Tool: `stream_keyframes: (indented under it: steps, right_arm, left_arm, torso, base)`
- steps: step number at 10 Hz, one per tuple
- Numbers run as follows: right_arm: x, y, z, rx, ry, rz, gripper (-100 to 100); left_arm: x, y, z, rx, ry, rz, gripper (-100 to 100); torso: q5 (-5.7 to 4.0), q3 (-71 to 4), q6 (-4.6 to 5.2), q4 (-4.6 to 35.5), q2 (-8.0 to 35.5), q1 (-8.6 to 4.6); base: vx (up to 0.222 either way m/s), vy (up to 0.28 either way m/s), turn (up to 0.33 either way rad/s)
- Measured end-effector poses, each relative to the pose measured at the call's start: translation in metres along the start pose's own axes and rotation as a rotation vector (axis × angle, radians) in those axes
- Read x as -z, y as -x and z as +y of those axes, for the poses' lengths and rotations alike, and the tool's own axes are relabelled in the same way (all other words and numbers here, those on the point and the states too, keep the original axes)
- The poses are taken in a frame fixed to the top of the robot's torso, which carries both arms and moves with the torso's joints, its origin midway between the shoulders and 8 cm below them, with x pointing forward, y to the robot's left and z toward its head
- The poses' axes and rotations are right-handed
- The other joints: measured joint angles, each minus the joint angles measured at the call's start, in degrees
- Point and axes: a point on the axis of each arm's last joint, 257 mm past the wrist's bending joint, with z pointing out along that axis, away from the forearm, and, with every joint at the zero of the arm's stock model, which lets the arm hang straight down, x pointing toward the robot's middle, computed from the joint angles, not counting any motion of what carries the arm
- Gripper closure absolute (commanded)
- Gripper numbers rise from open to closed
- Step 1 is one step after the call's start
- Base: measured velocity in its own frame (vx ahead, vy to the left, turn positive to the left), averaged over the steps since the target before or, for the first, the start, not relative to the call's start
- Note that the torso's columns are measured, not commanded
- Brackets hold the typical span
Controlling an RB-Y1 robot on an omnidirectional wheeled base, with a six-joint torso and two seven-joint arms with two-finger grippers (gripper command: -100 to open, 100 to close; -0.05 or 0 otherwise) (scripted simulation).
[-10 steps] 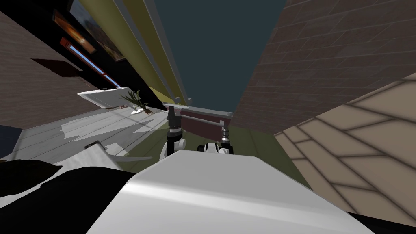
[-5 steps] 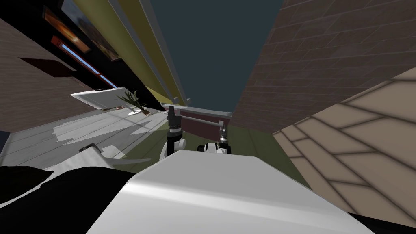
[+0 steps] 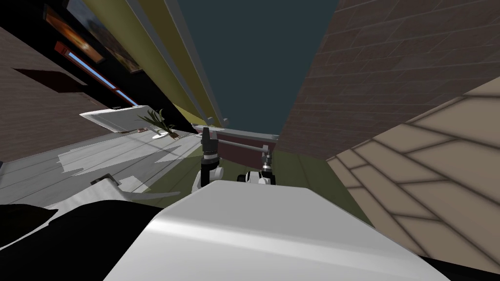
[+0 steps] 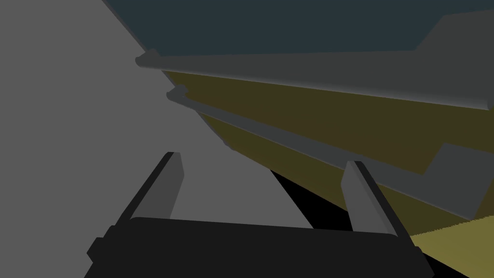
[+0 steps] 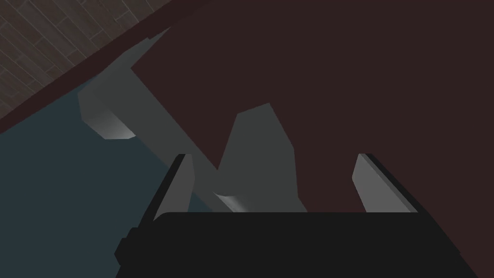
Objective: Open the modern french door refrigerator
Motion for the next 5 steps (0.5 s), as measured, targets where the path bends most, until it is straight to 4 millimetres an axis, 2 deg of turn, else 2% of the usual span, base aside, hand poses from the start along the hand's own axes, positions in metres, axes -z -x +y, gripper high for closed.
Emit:
stream_keyframes:
  steps: [2, 5]
  right_arm:
    - [-0.007, -0.003, -0.007, 0.042, -0.026, 0.0, -100]
    - [-0.017, -0.018, -0.029, 0.215, -0.087, 0.002, -100]
  left_arm:
    - [0.0, 0.0, 0.0, 0.0, 0.0, 0.0, 0]
    - [0.0, 0.0, 0.0, 0.0, 0.0, 0.0, 0]
  torso:
    - [0.07, -0.07, 0.02, -0.03, -0.13, 0.28]
    - [-0.07, 0.05, 0.0, 0.02, 0.09, -0.27]
  base:
    - [0.044, 0.117, -0.167]
    - [0.008, 0.033, 0.01]
